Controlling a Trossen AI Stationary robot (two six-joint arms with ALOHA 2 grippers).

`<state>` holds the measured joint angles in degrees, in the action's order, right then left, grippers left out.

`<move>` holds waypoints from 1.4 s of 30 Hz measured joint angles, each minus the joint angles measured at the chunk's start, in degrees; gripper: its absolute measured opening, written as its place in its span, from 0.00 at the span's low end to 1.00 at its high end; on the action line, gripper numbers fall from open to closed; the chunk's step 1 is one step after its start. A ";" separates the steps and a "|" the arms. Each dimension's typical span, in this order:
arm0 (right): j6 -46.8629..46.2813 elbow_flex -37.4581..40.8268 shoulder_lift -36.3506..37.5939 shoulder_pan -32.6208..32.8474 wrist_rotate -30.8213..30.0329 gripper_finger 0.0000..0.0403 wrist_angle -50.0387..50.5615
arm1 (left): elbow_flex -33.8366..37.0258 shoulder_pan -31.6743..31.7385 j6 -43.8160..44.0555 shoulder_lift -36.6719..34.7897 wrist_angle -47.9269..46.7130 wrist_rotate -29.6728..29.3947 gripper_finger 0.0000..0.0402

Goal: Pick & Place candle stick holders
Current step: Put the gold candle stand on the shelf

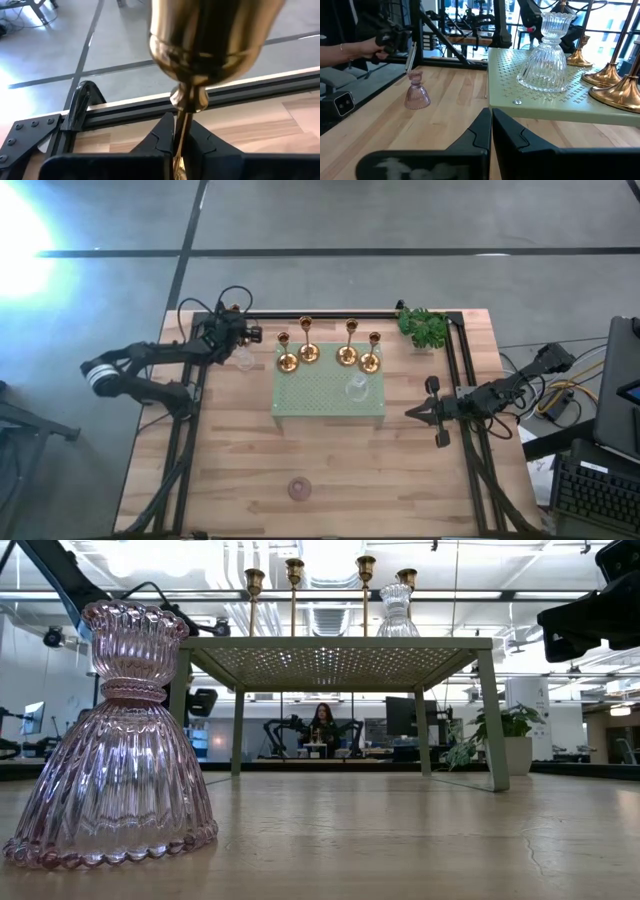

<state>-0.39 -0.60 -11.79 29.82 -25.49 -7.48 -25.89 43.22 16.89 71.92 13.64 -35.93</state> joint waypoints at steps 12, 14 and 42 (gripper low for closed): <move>0.01 0.00 0.00 0.01 0.01 0.02 0.01 | -2.11 0.00 -4.54 -13.11 -4.53 4.73 0.04; -0.01 0.00 0.00 0.02 -0.01 0.02 0.01 | -3.80 0.00 -6.48 -16.07 -8.45 5.54 0.04; 0.00 0.00 0.00 0.02 0.00 0.02 0.01 | -39.96 -2.42 -1.40 -34.22 -62.86 63.12 0.04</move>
<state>-0.40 -0.60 -11.79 29.85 -25.49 -7.46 -65.85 40.80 15.49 37.71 -49.22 27.20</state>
